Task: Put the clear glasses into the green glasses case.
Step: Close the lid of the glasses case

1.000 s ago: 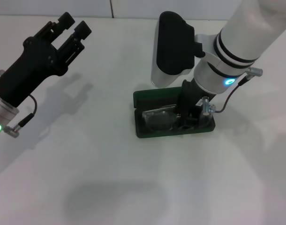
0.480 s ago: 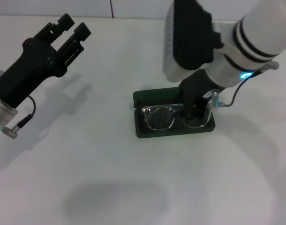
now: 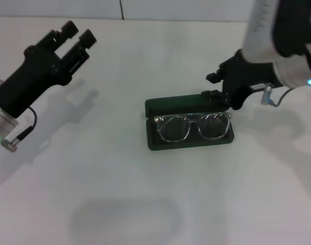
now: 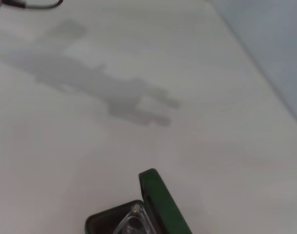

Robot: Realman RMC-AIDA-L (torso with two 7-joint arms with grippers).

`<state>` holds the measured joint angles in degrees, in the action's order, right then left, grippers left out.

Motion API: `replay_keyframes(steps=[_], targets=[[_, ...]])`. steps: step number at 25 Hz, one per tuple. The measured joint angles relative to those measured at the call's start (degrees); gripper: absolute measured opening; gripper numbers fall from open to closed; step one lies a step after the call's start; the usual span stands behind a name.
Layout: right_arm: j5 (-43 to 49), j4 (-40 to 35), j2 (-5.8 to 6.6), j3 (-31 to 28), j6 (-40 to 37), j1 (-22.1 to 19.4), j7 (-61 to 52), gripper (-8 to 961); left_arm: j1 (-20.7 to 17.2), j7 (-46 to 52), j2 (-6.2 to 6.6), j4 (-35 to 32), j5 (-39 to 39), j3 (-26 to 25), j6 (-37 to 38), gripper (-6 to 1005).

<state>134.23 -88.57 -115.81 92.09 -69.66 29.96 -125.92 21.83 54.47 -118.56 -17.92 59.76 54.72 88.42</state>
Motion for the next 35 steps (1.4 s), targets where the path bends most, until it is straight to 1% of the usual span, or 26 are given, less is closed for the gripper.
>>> replay_keyframes(steps=[5, 8, 11, 14, 17, 19, 22, 23, 27, 29, 32, 34, 35], targets=[[-8.0, -1.8, 0.13, -4.1, 0.8, -7.5, 6.6, 324, 0.4, 1.7, 0.38, -0.2, 1.6, 0.0, -1.8, 576], [-9.9, -1.6, 0.06, -6.9, 1.0, -9.9, 7.9, 324, 0.3, 2.0, 0.68, -0.2, 1.6, 0.0, -1.8, 576], [-10.2, 1.0, 0.08, -9.5, 1.2, -11.0, 8.1, 323, 0.7, 2.4, 0.83, -0.3, 1.9, 0.0, -2.4, 576], [-10.2, 4.9, 0.14, -11.6, 1.5, -11.2, 8.2, 322, 1.6, 3.0, 0.84, -0.3, 2.4, 0.0, -4.7, 576], [-10.5, 9.2, 0.17, -12.7, 1.5, -11.2, 10.9, 322, 3.3, 5.5, 0.88, -0.3, 3.8, 0.1, -10.5, 578], [-11.7, 12.6, 0.18, -13.5, 1.2, -11.3, 14.9, 321, 4.5, 7.2, 1.08, -0.3, 5.9, 0.1, -14.4, 581], [-17.5, 18.0, 0.33, -15.9, -0.5, -11.3, 21.8, 320, 6.3, 8.8, 1.2, -0.4, 8.4, 0.1, -17.7, 585], [-20.2, 20.4, 0.39, -17.8, -2.6, -11.3, 24.9, 320, 7.2, 9.4, 1.1, -0.4, 9.3, 0.1, -19.0, 586], [-26.4, 29.1, 0.42, -25.8, -12.3, -10.2, 36.7, 319, 11.8, 12.6, 0.19, -0.4, 14.2, 0.1, -24.6, 719], [-27.4, 33.5, 0.42, -28.3, -14.5, -9.2, 41.0, 318, 14.7, 14.9, -0.52, -0.3, 18.2, 0.1, -28.8, 786], [-27.8, 38.7, 0.39, -29.2, -14.9, -7.8, 45.1, 318, 18.9, 17.1, -1.23, 0.8, 23.5, 0.9, -33.7, 786], [-27.9, 41.2, 0.3, -29.2, -14.8, -7.2, 47.1, 319, 21.2, 18.3, -1.39, 2.0, 24.9, 3.9, -35.3, 786], [-27.9, 42.1, 0.27, -29.2, -14.8, -7.1, 48.0, 319, 22.1, 19.1, -1.44, 2.3, 24.9, 6.2, -35.5, 785]])
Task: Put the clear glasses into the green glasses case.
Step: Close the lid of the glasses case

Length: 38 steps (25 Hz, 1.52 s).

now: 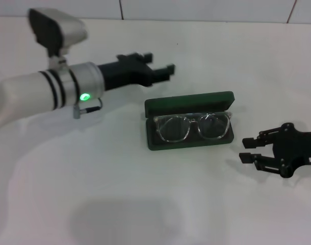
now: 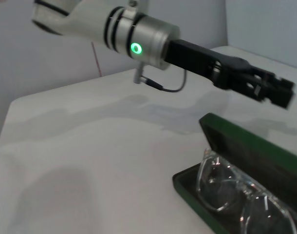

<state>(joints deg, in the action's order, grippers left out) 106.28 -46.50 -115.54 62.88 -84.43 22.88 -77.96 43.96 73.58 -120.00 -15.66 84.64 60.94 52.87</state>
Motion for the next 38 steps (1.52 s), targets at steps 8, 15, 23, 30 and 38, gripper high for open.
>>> replay_keyframes(steps=[8, 15, 23, 30, 38], targets=[[-4.5, 8.6, -0.11, -0.2, 1.1, 2.8, 7.1, 319, 2.4, 2.4, -0.66, -0.3, -0.8, 7.1, 0.3, 785], [-3.6, 15.0, 0.17, 0.2, 2.4, 7.7, 5.5, 319, 2.1, 2.5, -0.67, -0.3, -1.6, 7.2, 0.4, 784], [-0.9, 21.0, -0.22, 0.3, 5.5, 12.6, 1.0, 318, 2.1, 2.4, -0.67, -0.4, -1.6, 7.2, 0.4, 783], [-1.4, 25.1, -0.56, 0.3, 10.1, 15.3, -1.4, 318, 2.1, 2.1, -0.68, -0.4, -1.6, 7.2, 0.4, 783], [-1.7, 26.9, -0.65, 0.3, 11.1, 16.7, -2.7, 318, 2.2, 1.9, -0.73, -0.4, -5.3, 11.9, 0.4, 782]])
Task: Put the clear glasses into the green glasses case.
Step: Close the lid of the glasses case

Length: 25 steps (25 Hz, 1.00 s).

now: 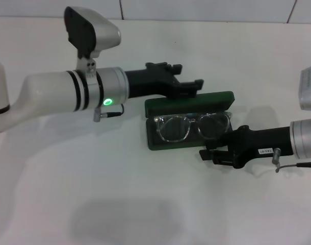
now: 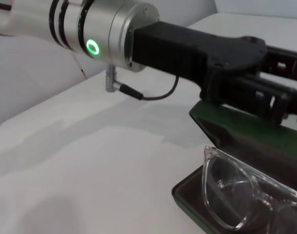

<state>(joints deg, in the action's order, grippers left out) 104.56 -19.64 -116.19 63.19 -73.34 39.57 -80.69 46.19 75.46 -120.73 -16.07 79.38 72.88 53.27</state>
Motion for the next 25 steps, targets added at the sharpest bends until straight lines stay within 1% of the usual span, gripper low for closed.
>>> replay_keyframes(steps=[3, 7, 10, 17, 21, 25], targets=[[-0.2, 0.4, 0.0, 0.0, 0.1, 0.2, 0.0, 318, -0.2, -0.5, 0.02, -0.2, -5.0, 5.6, -0.1, 782], [-0.4, 0.4, 0.0, 0.0, 0.4, 0.3, 0.0, 318, -0.2, -0.6, 0.07, -0.4, -7.3, 8.6, -0.4, 781], [-0.3, 0.4, 0.01, 0.0, 0.3, 0.3, 0.0, 318, -0.4, -0.6, 0.05, -0.4, -7.5, 9.1, -0.2, 781], [-0.4, -0.3, 0.34, 1.1, -3.6, 0.0, 0.1, 318, -1.7, -0.6, 0.17, -1.1, -8.2, 9.2, 0.0, 781], [-0.3, 0.0, -0.02, 1.9, -3.2, 0.5, 0.2, 318, -1.8, -0.7, 0.17, -1.8, -8.2, 9.3, 0.0, 780], [-1.2, 0.3, -0.05, 4.1, -3.0, 1.4, -0.1, 318, -1.8, -0.7, 0.16, -2.2, -8.2, 9.3, 0.0, 780]])
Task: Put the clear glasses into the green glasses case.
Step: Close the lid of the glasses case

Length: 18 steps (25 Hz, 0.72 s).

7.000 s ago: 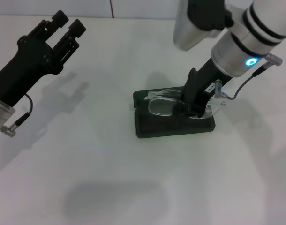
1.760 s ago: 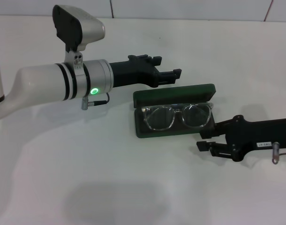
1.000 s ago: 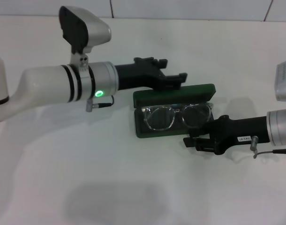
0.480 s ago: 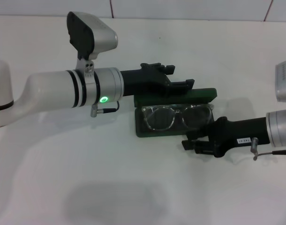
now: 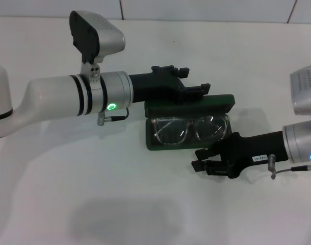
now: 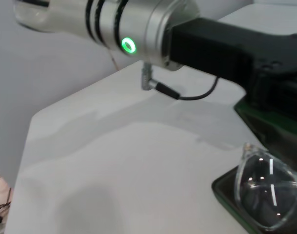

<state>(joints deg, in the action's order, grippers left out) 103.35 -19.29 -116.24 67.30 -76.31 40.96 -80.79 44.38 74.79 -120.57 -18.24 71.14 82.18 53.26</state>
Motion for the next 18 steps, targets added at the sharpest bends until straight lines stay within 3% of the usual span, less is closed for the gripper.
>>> replay_keyframes(steps=[6, 14, 18], targets=[[-1.8, 0.4, 0.03, 1.2, 0.8, 0.7, -0.4, 319, 0.0, 0.0, -0.01, 0.0, 0.0, 0.0, -0.1, 779], [-12.1, 1.8, 0.04, 14.3, 7.2, 2.3, -2.2, 319, 0.1, -0.1, -0.11, -0.1, -0.1, 0.0, 0.0, 779], [-14.6, 1.5, 0.05, 16.8, 8.3, 2.5, -2.6, 319, 0.1, -0.1, -0.06, 0.0, -0.1, 0.0, 0.0, 778]])
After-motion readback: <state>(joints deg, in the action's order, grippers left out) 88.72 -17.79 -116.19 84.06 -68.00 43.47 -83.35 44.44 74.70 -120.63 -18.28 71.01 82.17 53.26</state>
